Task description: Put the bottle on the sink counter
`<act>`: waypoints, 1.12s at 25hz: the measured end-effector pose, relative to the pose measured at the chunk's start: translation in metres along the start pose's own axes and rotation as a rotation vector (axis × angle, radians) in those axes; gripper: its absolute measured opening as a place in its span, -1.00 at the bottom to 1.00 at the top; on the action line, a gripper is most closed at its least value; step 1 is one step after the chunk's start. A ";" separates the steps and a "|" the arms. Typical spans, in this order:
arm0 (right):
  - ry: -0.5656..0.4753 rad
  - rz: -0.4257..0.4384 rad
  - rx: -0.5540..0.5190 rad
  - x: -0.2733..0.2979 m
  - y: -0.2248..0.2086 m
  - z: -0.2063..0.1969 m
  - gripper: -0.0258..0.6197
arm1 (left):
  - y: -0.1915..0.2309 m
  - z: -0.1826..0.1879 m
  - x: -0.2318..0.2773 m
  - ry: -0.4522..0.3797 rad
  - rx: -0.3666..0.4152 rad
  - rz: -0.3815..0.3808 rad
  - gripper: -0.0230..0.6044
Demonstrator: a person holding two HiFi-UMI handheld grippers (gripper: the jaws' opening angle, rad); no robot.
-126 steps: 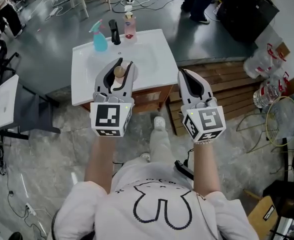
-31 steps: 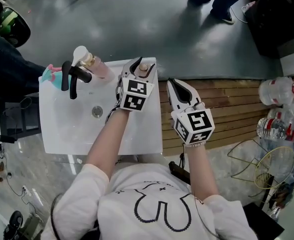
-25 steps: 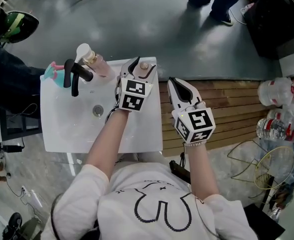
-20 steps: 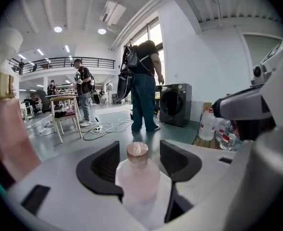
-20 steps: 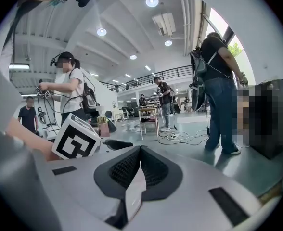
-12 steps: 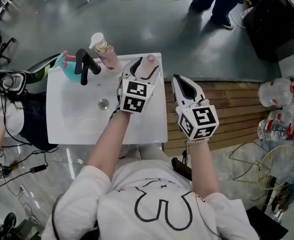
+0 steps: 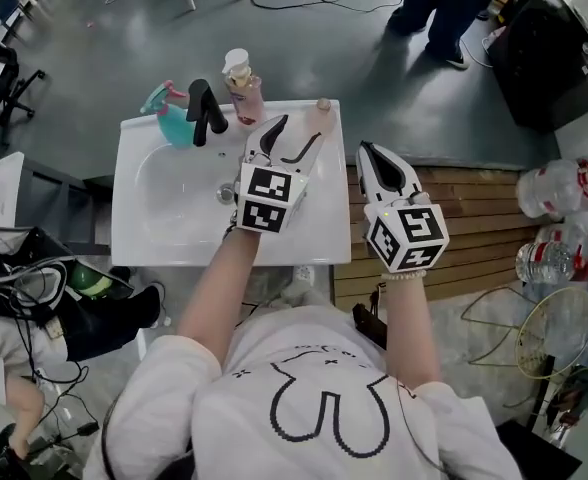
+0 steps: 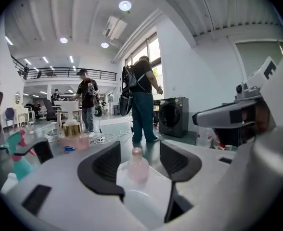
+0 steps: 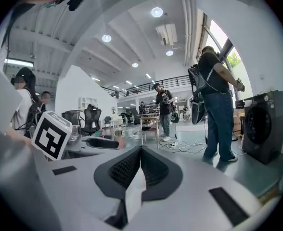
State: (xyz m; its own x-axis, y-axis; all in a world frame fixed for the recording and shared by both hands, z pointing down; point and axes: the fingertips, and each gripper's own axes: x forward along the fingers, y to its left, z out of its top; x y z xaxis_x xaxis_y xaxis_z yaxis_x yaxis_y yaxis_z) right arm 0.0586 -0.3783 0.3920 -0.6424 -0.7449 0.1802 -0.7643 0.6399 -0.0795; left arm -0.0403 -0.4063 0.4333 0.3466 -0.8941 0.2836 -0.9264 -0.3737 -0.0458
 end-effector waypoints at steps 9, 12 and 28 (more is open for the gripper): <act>-0.033 -0.029 -0.025 -0.029 0.027 0.018 -0.83 | 0.012 0.036 -0.075 -0.117 0.010 0.046 -0.11; -0.045 -0.028 -0.045 -0.040 0.038 0.026 -0.83 | 0.018 0.044 -0.102 -0.162 0.003 0.065 -0.11; -0.117 -0.072 -0.142 -0.110 0.080 0.054 -0.83 | 0.026 0.061 -0.219 -0.286 0.036 0.097 -0.90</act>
State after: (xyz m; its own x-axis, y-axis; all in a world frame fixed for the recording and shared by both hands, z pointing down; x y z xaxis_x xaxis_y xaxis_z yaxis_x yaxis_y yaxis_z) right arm 0.0654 -0.2557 0.3133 -0.5948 -0.8013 0.0642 -0.7983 0.5982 0.0701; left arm -0.1314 -0.2350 0.3113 0.2884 -0.9575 -0.0051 -0.9534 -0.2866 -0.0945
